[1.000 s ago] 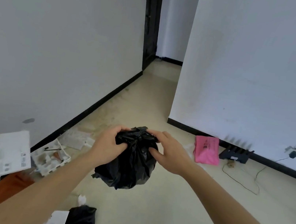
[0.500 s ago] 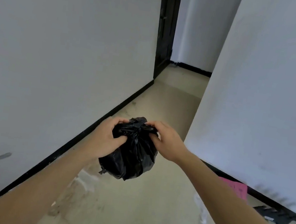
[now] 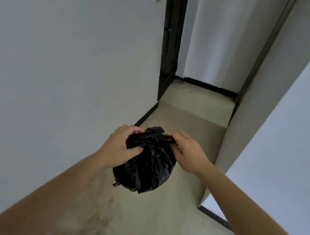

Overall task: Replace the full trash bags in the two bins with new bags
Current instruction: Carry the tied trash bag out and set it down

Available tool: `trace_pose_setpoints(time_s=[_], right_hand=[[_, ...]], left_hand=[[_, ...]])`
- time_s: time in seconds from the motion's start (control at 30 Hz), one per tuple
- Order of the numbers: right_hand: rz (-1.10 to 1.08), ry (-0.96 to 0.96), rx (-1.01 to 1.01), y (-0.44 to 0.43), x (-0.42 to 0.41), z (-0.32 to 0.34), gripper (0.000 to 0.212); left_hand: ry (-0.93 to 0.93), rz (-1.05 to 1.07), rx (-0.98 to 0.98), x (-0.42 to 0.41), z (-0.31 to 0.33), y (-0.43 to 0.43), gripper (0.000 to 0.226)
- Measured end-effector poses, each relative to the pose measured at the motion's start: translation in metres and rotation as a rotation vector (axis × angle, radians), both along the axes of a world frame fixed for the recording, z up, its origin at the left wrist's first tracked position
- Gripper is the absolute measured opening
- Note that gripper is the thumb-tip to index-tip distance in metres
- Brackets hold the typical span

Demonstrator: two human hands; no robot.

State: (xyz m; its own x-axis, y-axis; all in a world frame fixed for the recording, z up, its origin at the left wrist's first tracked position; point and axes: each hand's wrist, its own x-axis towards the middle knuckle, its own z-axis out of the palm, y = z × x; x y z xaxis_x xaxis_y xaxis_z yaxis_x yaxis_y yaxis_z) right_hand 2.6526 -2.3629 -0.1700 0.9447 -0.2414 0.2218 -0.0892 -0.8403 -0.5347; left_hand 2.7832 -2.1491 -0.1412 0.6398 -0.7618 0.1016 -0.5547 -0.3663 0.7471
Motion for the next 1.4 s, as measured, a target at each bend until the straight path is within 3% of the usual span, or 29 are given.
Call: trace_pose_setpoints(time_s=[0.2,0.4,0.57,0.73,0.9,1.1,1.23,1.4], right_hand=[[-0.089,-0.062,0.122,-0.145,0.124,-0.036,0.037],[-0.089,-0.017,0.219,-0.292,0.247,-0.053,0.038],[-0.066,0.012,0.243,-0.385,0.36,-0.036,0.037],[-0.014,0.093,0.207,-0.465,0.48,-0.059,0.035],[-0.072,0.16,0.218,-0.548,0.598,-0.071,0.034],[-0.132,0.198,0.186,-0.65,0.699,-0.071,0.035],[-0.186,0.205,0.184,-0.719,0.741,-0.104,0.034],[-0.192,0.289,0.248,-0.796,0.791,-0.17,0.036]], left_hand=[[0.077,-0.018,-0.089,0.133,-0.029,-0.162,0.041],[0.212,0.041,0.033,0.261,-0.045,-0.315,0.049],[0.19,0.035,0.047,0.37,-0.035,-0.398,0.051],[0.257,0.065,0.058,0.491,-0.068,-0.469,0.048],[0.193,-0.004,0.086,0.621,-0.086,-0.559,0.026],[0.059,-0.087,0.153,0.745,-0.082,-0.665,0.019],[-0.053,-0.096,0.161,0.793,-0.115,-0.739,0.021],[-0.043,0.0,0.235,0.827,-0.177,-0.821,0.008]])
